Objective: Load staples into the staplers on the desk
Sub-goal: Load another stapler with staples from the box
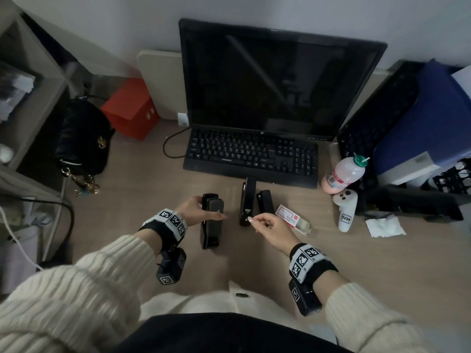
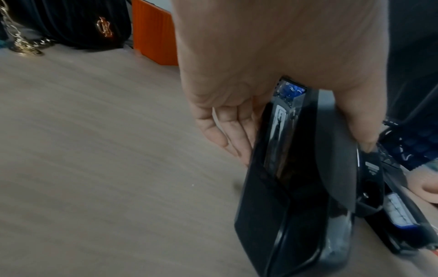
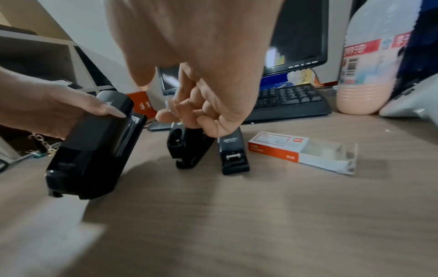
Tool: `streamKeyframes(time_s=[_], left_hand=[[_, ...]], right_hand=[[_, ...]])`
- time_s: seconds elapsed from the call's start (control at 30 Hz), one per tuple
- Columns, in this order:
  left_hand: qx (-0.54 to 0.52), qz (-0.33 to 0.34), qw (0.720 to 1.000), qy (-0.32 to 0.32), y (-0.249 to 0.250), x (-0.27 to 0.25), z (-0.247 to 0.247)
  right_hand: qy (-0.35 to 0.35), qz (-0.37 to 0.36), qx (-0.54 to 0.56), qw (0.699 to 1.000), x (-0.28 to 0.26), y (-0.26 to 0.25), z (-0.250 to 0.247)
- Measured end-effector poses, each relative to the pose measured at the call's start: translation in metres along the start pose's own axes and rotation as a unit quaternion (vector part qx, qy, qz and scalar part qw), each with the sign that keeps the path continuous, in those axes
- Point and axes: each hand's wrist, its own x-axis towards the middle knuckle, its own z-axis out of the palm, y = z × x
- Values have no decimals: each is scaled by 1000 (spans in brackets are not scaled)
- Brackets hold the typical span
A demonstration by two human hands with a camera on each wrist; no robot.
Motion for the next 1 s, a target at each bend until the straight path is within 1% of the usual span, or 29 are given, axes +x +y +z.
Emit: streamKeyframes(time_s=[0.1, 0.23, 0.37, 0.4, 0.47, 0.53, 0.63, 0.7, 0.77, 0.9, 1.0], left_hand=[[-18, -9, 1000, -3, 9, 11, 1], [-46, -20, 999, 15, 24, 19, 9], [-89, -10, 995, 53, 28, 17, 18], [-85, -4, 994, 62, 27, 17, 19], [-26, 2, 998, 60, 26, 16, 18], [60, 8, 997, 47, 26, 15, 17], [198, 20, 978, 61, 28, 10, 16], [254, 28, 963, 85, 26, 9, 15], [263, 29, 960, 89, 22, 8, 14], [220, 10, 974, 60, 13, 6, 11], [197, 2, 979, 48, 11, 5, 11]], right_hand=[[12, 10, -11, 1000, 4, 5, -6], [14, 30, -39, 999, 4, 11, -15], [8, 34, -62, 997, 12, 15, -16], [4, 34, -66, 997, 13, 14, -16], [-5, 34, -75, 997, 16, 8, -14], [-5, 48, -92, 995, 22, 2, -10], [-4, 82, -145, 986, 33, 0, -3], [-16, 104, -170, 980, 38, -1, 1], [-25, 120, -191, 974, 41, -6, 6], [-43, 159, -226, 960, 52, -10, 18], [-49, 175, -239, 954, 58, -13, 26]])
